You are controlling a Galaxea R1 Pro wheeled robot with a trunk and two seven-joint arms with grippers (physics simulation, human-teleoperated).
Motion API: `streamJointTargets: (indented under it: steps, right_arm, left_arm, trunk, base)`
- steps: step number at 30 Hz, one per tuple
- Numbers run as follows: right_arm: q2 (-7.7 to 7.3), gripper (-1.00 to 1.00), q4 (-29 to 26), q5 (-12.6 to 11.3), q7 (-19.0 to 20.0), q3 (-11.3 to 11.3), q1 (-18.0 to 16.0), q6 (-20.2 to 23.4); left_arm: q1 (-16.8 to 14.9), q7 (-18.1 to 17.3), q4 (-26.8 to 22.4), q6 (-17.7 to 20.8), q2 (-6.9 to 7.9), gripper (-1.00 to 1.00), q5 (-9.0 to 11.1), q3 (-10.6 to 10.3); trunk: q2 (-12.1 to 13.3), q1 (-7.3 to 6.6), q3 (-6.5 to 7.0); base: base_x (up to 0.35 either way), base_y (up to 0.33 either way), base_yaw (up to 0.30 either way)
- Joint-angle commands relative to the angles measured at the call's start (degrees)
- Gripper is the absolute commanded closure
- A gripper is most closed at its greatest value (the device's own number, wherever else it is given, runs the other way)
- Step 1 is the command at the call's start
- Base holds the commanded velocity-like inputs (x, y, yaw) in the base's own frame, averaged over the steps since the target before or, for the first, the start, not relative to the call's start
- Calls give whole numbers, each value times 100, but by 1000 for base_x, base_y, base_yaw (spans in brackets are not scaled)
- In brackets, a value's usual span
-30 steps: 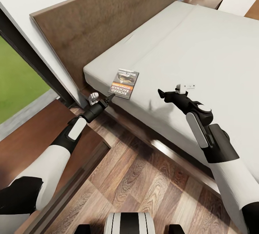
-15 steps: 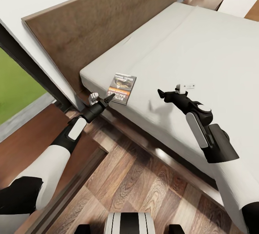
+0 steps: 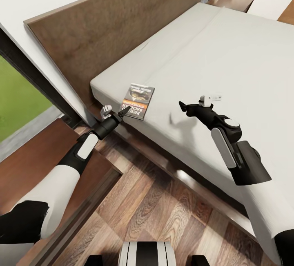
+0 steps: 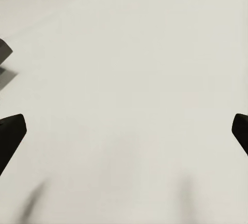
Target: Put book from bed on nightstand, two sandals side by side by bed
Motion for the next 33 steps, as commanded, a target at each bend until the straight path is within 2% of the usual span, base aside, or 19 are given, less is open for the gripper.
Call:
streamJointTargets:
  steps: [1, 11, 12, 33]
  right_arm:
    - [-4, -100, -6, -36, -24, 9, -4, 21]
    - [17, -100, -6, -37, -14, 9, -4, 13]
    - [17, -100, -6, -37, -14, 9, -4, 15]
    - [18, -100, -6, -37, -14, 9, -4, 17]
  left_arm:
    - [-3, -5, -1, 52, 6, -100, 61, -15]
    - [-3, -5, 10, 48, 23, -100, 61, -15]
    - [-3, -5, 11, 48, 24, 100, 61, -15]
    - [3, -3, 8, 51, 36, 100, 61, 23]
  trunk:
    - [-1, -1, -3]
    - [-1, -1, -3]
    - [-1, -1, -3]
    - [-1, -1, -3]
  base:
    - [0, 0, 0]
    - [0, 0, 0]
    - [0, 0, 0]
    - [0, 0, 0]
